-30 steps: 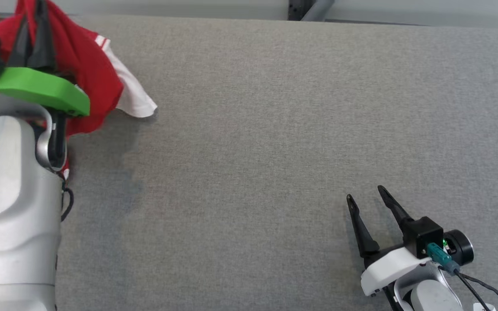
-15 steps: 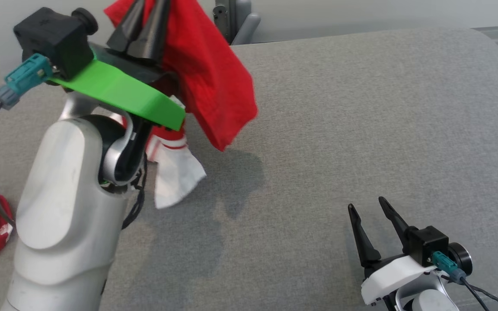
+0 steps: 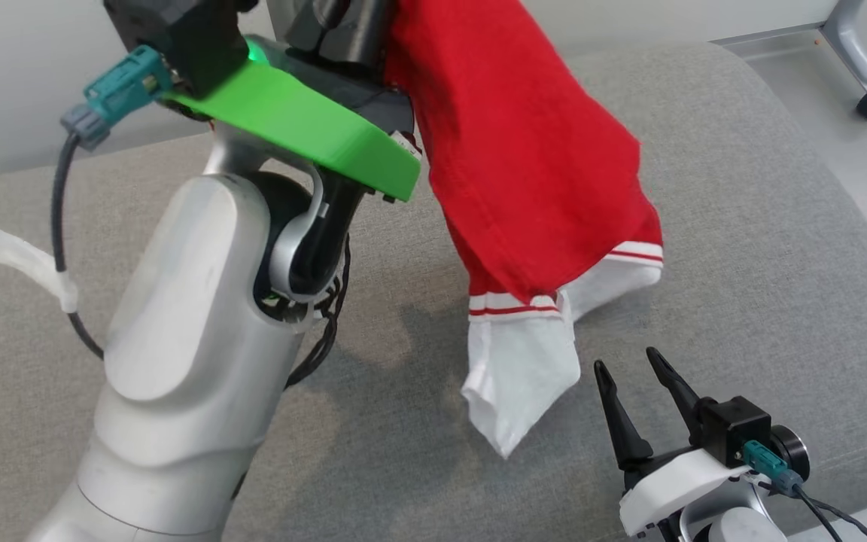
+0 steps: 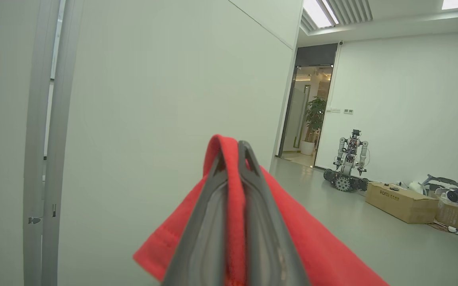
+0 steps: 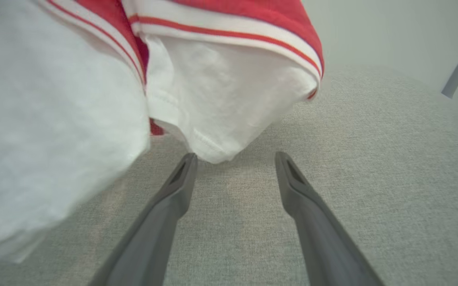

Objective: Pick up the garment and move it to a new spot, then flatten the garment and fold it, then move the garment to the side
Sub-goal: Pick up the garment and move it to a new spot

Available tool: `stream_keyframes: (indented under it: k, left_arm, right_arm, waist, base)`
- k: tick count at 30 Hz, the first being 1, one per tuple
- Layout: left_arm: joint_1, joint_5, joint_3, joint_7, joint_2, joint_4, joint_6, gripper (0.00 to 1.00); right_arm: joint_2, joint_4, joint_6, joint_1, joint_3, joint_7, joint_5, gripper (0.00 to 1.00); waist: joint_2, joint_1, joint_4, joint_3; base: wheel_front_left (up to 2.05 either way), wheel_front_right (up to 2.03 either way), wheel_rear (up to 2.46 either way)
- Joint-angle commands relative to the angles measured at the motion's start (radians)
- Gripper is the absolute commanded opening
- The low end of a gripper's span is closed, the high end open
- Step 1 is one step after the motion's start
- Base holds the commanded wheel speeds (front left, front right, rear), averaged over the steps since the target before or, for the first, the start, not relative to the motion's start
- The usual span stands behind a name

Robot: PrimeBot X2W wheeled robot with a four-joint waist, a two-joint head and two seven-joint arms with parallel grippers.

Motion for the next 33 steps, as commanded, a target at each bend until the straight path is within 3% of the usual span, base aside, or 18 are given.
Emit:
stream_keyframes:
  k: [1, 4, 10, 14, 18, 19, 20, 21, 23, 24, 25, 33]
  left_arm:
    - [0.046, -0.012, -0.015, -0.012, 0.002, 0.04, 0.016, 0.0]
    - [0.116, -0.017, -0.026, -0.023, 0.011, 0.147, 0.034, 0.0]
    - [0.221, 0.01, -0.014, -0.075, 0.099, 0.416, 0.027, 0.0]
    - [0.254, -0.014, 0.0, -0.083, 0.139, 0.573, 0.0, 0.0]
    - [0.275, -0.066, 0.014, -0.053, 0.141, 0.685, -0.051, 0.0]
    - [0.278, -0.08, 0.015, -0.042, 0.139, 0.706, -0.062, 0.15]
    - [0.278, -0.08, 0.015, -0.042, 0.139, 0.706, -0.062, 0.15]
    - [0.279, -0.09, 0.015, -0.036, 0.14, 0.722, -0.07, 0.28]
    - [0.272, -0.094, 0.013, -0.051, 0.144, 0.747, -0.083, 0.44]
    - [0.269, -0.1, 0.015, -0.061, 0.141, 0.757, -0.089, 0.65]
    - [0.266, -0.106, 0.017, -0.073, 0.137, 0.769, -0.094, 1.0]
    - [0.299, -0.086, -0.008, -0.185, 0.154, 0.79, -0.107, 1.0]
  right_arm:
    - [-0.003, 0.001, -0.001, 0.008, -0.003, 0.0, 0.008, 1.0]
    - [-0.002, 0.003, -0.001, 0.012, -0.009, 0.0, 0.007, 1.0]
    - [-0.002, 0.0, -0.001, -0.001, -0.014, 0.0, 0.004, 1.0]
    - [-0.002, 0.004, -0.001, -0.004, -0.021, 0.0, -0.008, 1.0]
    - [-0.002, 0.009, -0.001, -0.001, -0.026, 0.0, -0.021, 1.0]
    - [-0.002, 0.01, -0.001, -0.001, -0.028, 0.0, -0.025, 1.0]
    - [-0.002, 0.01, -0.001, -0.001, -0.028, 0.0, -0.025, 1.0]
    - [-0.002, 0.011, -0.001, 0.0, -0.028, 0.0, -0.029, 1.0]
    - [-0.002, 0.014, -0.001, -0.002, -0.028, 0.0, -0.036, 1.0]
    - [-0.002, 0.014, -0.001, -0.004, -0.028, 0.0, -0.039, 1.0]
    - [-0.002, 0.015, -0.001, -0.006, -0.026, 0.0, -0.041, 1.0]
    - [-0.003, 0.018, -0.001, 0.011, -0.022, 0.0, -0.046, 1.0]
  waist:
    - [0.0034, 0.0, -0.014, -0.002]
    - [0.0034, 0.0, -0.015, 0.005]
    - [0.0034, 0.0, -0.004, 0.034]
    - [0.0034, 0.0, 0.015, 0.044]
    - [0.0034, 0.0, 0.038, 0.045]
    - [0.0034, 0.0, 0.045, 0.043]
    - [0.0034, 0.0, 0.045, 0.043]
    - [0.0034, 0.0, 0.052, 0.041]
    - [0.0034, 0.0, 0.064, 0.037]
    - [0.0034, 0.0, 0.07, 0.034]
    - [0.0034, 0.0, 0.073, 0.032]
    - [0.0034, 0.0, 0.084, -0.006]
  base:
    - [0.0, 0.0, 0.0]
    - [0.0, 0.0, 0.0]
    - [0.0, 0.0, 0.0]
    - [0.0, 0.0, 0.0]
    - [0.0, 0.0, 0.0]
    - [0.0, 0.0, 0.0]
    - [0.0, 0.0, 0.0]
    - [0.0, 0.0, 0.0]
    - [0.0, 0.0, 0.0]
    - [0.0, 0.0, 0.0]
    - [0.0, 0.0, 0.0]
    - [0.0, 0.0, 0.0]
